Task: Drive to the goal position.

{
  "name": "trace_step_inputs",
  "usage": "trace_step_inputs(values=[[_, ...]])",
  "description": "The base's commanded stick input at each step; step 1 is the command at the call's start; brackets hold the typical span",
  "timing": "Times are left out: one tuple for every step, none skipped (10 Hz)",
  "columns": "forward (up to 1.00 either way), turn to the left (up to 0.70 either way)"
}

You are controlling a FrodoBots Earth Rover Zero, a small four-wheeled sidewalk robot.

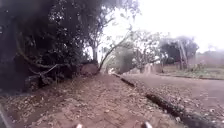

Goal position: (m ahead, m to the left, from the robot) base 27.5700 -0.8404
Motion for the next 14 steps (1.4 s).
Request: trace_step_inputs(values=[[0.50,0.00],[0.50,0.00],[0.50,0.00],[0.50,0.00],[0.50,0.00],[0.50,0.03],[0.50,0.13],[0.50,0.23],[0.50,0.00],[0.50,0.00],[0.50,0.01],[0.50,0.04],[0.50,0.08],[0.50,0.09]])
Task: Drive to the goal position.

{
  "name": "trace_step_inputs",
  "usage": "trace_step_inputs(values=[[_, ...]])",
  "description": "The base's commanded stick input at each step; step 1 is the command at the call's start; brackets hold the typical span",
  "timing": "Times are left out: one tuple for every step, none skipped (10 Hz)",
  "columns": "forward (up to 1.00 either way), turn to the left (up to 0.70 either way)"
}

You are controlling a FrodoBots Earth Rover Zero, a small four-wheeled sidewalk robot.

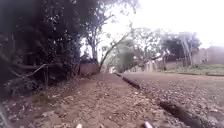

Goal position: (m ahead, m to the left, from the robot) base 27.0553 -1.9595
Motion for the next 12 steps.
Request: trace_step_inputs(values=[[0.50,0.05],[0.50,0.04],[0.50,0.03],[0.50,0.00],[0.50,0.00],[0.50,0.00],[0.50,0.00],[0.50,0.00],[0.50,0.00],[0.50,0.00],[0.50,0.00],[0.50,0.00]])
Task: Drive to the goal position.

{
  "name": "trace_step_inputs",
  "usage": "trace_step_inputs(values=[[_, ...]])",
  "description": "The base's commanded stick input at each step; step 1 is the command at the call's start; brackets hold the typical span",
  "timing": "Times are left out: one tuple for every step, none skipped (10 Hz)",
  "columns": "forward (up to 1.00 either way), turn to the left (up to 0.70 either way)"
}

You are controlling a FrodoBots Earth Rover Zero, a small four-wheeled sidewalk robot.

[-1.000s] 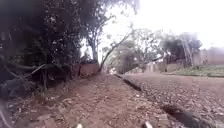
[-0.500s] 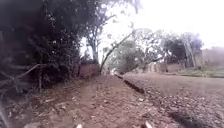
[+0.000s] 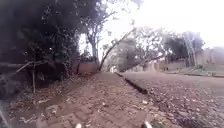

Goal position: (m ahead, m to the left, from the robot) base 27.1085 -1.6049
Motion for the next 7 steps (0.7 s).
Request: trace_step_inputs(values=[[0.50,0.00],[0.50,0.00],[0.50,0.00],[0.50,0.00],[0.50,0.20],[0.50,0.35],[0.50,0.50]])
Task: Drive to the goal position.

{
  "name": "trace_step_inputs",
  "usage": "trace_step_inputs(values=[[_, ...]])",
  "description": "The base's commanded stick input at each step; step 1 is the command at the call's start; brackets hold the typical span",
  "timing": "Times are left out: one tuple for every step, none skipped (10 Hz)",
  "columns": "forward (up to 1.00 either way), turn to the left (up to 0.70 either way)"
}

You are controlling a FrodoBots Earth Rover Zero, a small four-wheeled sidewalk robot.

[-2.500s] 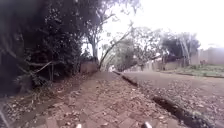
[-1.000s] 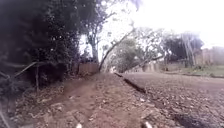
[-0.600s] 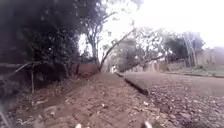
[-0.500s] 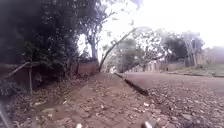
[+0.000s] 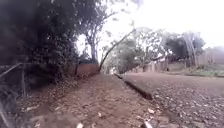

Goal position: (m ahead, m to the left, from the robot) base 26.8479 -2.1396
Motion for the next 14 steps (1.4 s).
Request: trace_step_inputs(values=[[0.50,0.39],[0.50,0.29],[0.50,0.02],[0.50,0.05],[0.50,0.00],[0.50,0.00],[0.50,0.00],[0.50,0.00],[0.50,0.00],[0.50,0.00],[0.50,0.00],[0.50,0.00],[0.50,0.00],[0.50,0.00]])
